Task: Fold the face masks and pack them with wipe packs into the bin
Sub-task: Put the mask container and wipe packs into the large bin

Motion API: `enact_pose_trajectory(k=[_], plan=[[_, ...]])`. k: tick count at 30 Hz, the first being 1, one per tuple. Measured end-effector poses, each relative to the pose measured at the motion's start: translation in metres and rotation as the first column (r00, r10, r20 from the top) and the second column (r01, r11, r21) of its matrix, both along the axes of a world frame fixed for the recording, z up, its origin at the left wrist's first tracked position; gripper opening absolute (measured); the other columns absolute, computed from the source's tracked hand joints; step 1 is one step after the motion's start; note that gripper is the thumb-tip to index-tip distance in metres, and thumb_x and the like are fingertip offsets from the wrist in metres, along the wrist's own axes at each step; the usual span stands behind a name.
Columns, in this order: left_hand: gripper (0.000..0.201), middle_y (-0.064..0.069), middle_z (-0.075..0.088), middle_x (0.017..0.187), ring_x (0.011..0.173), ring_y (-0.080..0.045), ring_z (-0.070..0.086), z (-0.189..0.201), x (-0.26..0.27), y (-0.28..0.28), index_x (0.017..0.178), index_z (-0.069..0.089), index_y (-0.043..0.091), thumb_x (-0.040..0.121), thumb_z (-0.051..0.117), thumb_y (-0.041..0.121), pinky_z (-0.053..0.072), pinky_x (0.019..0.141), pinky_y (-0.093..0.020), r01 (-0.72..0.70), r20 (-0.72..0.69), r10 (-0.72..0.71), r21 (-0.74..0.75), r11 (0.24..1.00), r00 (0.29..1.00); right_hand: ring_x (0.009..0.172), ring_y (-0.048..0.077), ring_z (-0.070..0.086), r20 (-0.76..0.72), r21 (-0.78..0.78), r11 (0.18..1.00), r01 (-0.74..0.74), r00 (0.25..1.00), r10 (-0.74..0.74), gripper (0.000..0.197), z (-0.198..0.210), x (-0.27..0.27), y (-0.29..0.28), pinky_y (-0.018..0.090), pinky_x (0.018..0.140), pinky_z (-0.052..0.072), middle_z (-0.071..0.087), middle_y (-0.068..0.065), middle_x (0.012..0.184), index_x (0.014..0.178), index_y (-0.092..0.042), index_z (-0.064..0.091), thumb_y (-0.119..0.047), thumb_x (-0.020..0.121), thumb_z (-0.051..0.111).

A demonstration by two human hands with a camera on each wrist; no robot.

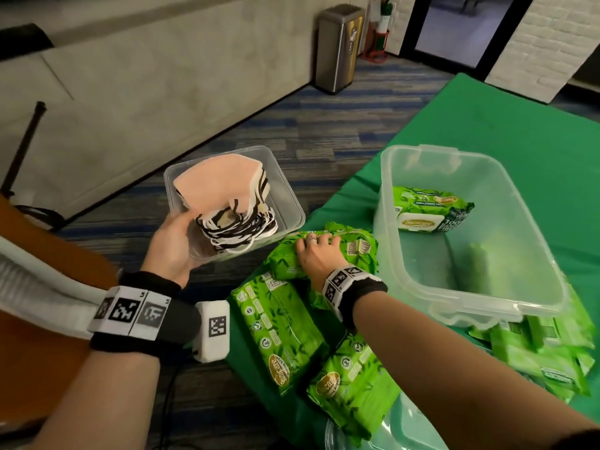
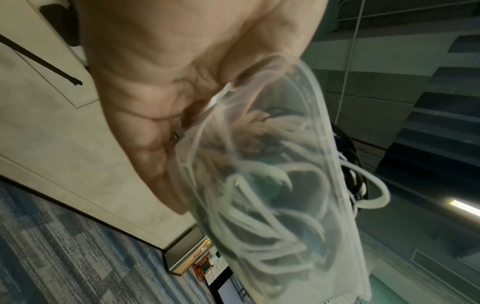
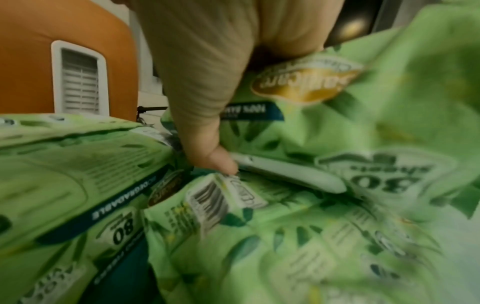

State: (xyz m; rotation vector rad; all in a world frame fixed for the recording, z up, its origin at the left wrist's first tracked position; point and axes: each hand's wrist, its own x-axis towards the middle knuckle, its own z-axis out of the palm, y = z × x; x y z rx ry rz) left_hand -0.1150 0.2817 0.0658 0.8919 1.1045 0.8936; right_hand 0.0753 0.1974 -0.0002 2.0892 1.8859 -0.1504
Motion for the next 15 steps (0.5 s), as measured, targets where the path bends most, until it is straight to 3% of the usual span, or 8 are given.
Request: enact_pose_trajectory(k=[4, 9, 11, 15], plan=[[0.037, -0.009, 0.061, 0.124, 0.095, -0.019, 0.063, 0.000, -0.006, 0.005, 0.133, 0.048, 0.018, 0.097, 0.043, 0.025, 0.052, 0.065, -0.034, -0.029, -0.013, 0.029, 0.012, 0.999, 0.999, 0.116, 0.043, 0.046, -0.001, 0.041, 0.999, 0.017, 1.000, -0.017, 0.059, 0.001, 0.005, 0.007, 0.054, 0.094, 0.036, 0.044, 0.024, 0.127, 0.127, 0.001, 0.032, -0.013, 0.079, 0.062], [0.031, -0.007, 0.062, 0.120, 0.103, -0.022, 0.062, 0.006, -0.012, 0.012, 0.126, 0.053, 0.021, 0.096, 0.044, 0.023, 0.052, 0.076, -0.040, -0.044, -0.004, 0.044, 0.033, 0.998, 0.999, 0.109, 0.035, 0.054, -0.173, 0.143, 0.968, 0.204, 0.968, -0.179, 0.044, 0.015, 0.014, 0.023, 0.041, 0.087, 0.041, 0.052, 0.017, 0.119, 0.118, -0.004, 0.039, -0.013, 0.080, 0.059], [0.032, -0.008, 0.062, 0.122, 0.107, -0.024, 0.061, 0.012, -0.013, 0.016, 0.126, 0.053, 0.020, 0.096, 0.045, 0.023, 0.050, 0.083, -0.041, -0.063, 0.004, 0.063, 0.039, 0.997, 0.998, 0.106, 0.035, 0.056, -0.358, 0.224, 0.893, 0.391, 0.885, -0.297, 0.042, 0.029, 0.016, 0.030, 0.038, 0.082, 0.043, 0.054, 0.016, 0.117, 0.114, -0.005, 0.040, -0.022, 0.083, 0.062], [0.037, -0.005, 0.064, 0.117, 0.103, -0.021, 0.063, 0.025, -0.010, 0.025, 0.130, 0.052, 0.017, 0.095, 0.045, 0.026, 0.053, 0.077, -0.039, -0.064, -0.004, 0.065, 0.069, 0.996, 0.998, 0.103, 0.032, 0.057, -0.750, 0.240, 0.626, 0.742, 0.551, -0.366, 0.053, 0.081, 0.036, 0.043, 0.035, 0.080, 0.045, 0.057, 0.016, 0.114, 0.110, -0.003, 0.047, -0.040, 0.079, 0.068]])
